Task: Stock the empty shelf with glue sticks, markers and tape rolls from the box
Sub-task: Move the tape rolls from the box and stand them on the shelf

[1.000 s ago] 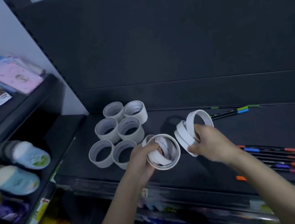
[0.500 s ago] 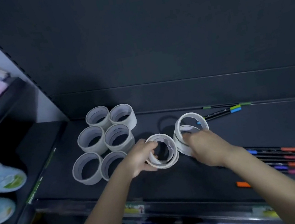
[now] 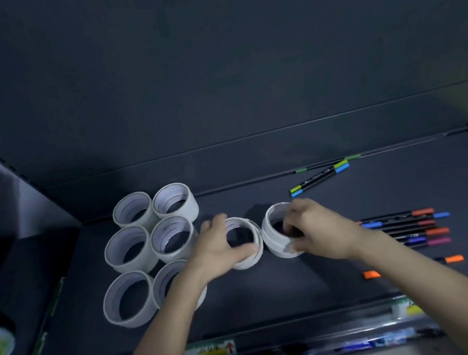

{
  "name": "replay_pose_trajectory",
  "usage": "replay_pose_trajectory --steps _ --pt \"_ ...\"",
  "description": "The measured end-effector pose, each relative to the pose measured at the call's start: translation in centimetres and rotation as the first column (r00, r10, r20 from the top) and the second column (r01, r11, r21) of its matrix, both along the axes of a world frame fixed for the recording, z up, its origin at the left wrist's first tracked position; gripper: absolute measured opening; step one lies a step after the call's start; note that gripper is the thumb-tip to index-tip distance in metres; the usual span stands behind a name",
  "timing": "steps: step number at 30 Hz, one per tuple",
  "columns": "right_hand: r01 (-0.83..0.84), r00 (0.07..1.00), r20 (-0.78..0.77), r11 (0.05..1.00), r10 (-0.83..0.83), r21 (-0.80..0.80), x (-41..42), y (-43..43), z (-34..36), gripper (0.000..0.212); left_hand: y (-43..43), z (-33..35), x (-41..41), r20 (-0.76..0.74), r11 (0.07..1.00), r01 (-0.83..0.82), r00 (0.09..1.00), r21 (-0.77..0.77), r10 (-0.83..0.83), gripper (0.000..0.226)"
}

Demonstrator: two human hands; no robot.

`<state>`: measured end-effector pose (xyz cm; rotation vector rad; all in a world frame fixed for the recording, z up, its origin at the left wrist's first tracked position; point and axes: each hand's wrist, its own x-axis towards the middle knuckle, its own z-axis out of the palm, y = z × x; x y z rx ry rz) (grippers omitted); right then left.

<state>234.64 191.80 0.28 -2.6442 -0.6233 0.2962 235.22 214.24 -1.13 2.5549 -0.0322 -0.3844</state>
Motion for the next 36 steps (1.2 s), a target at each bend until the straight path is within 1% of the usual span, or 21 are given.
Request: replay_pose_trajectory --steps 1,2,4,5,7,9,11,13,16,20,22,25,28,32,36 --pt "0.038 0.999 0.015 0.999 -0.038 -0.001 -0.1 -0.1 -0.2 0.035 0.1 -0.1 -0.2 -0.032 0.998 0.058 0.998 0.03 -0.057 0.108" --pt "0.075 0.997 0.018 0.997 -0.075 -0.001 -0.3 -0.1 -0.3 0.055 0.1 -0.1 -0.4 -0.051 0.992 0.109 0.993 0.068 -0.106 0.118" --pt "0.149 0.988 -0.031 0.989 -0.149 -0.003 -0.5 0.2 -0.2 0.088 -0.1 -0.3 -0.5 -0.055 0.973 0.177 0.984 0.149 -0.17 0.127" --pt "0.18 0.98 -0.088 0.984 -0.18 -0.007 -0.6 0.3 -0.1 0.099 -0.3 -0.4 -0.4 -0.047 0.965 0.19 0.982 0.179 -0.185 0.127" --pt "0.221 0.959 -0.183 0.975 -0.215 0.012 -0.6 0.6 -0.6 0.109 -0.6 -0.4 -0.3 -0.018 0.957 0.192 0.981 0.217 -0.193 0.123" --pt "0.252 0.947 -0.217 0.967 -0.237 0.043 -0.7 0.8 -1.3 0.108 -0.7 -0.4 -0.3 0.003 0.955 0.187 0.981 0.228 -0.193 0.117" --pt "0.266 0.947 -0.201 0.963 -0.251 0.053 -0.8 0.9 -1.7 0.106 -0.6 -0.3 -0.2 0.005 0.959 0.184 0.982 0.217 -0.189 0.114" --pt "0.296 0.937 -0.21 0.953 -0.277 0.062 -0.8 1.0 -2.1 0.109 -0.6 -0.3 -0.1 0.01 0.958 0.189 0.981 0.214 -0.195 0.111" --pt "0.334 0.925 -0.236 0.934 -0.299 0.124 -0.8 1.2 -2.6 0.113 -0.8 -0.2 0.1 0.002 0.954 0.21 0.976 0.215 -0.216 0.108" --pt "0.416 0.902 -0.222 0.885 -0.371 0.208 -0.5 1.0 -2.8 0.102 -0.4 0.0 0.6 0.01 0.965 0.182 0.982 0.188 -0.187 0.103" --pt "0.457 0.884 -0.223 0.862 -0.411 0.22 -0.3 0.7 -2.7 0.101 -0.2 0.0 1.1 0.03 0.975 0.147 0.988 0.167 -0.154 0.104" --pt "0.467 0.879 -0.219 0.858 -0.424 0.213 -0.4 0.6 -2.7 0.102 -0.2 0.0 1.6 0.046 0.979 0.139 0.988 0.148 -0.148 0.104" --pt "0.439 0.892 -0.23 0.869 -0.39 0.227 -1.0 0.8 -3.1 0.106 -0.7 -0.3 1.9 0.042 0.967 0.175 0.982 0.186 -0.185 0.105" --pt "0.393 0.913 -0.193 0.902 -0.359 0.178 -1.3 1.2 -3.7 0.117 -1.1 -0.7 1.9 0.042 0.918 0.237 0.964 0.317 -0.263 0.11" --pt "0.407 0.911 -0.165 0.889 -0.378 0.209 -0.8 1.6 -4.0 0.11 -1.2 -0.8 2.7 0.078 0.873 0.227 0.955 0.431 -0.287 0.103"
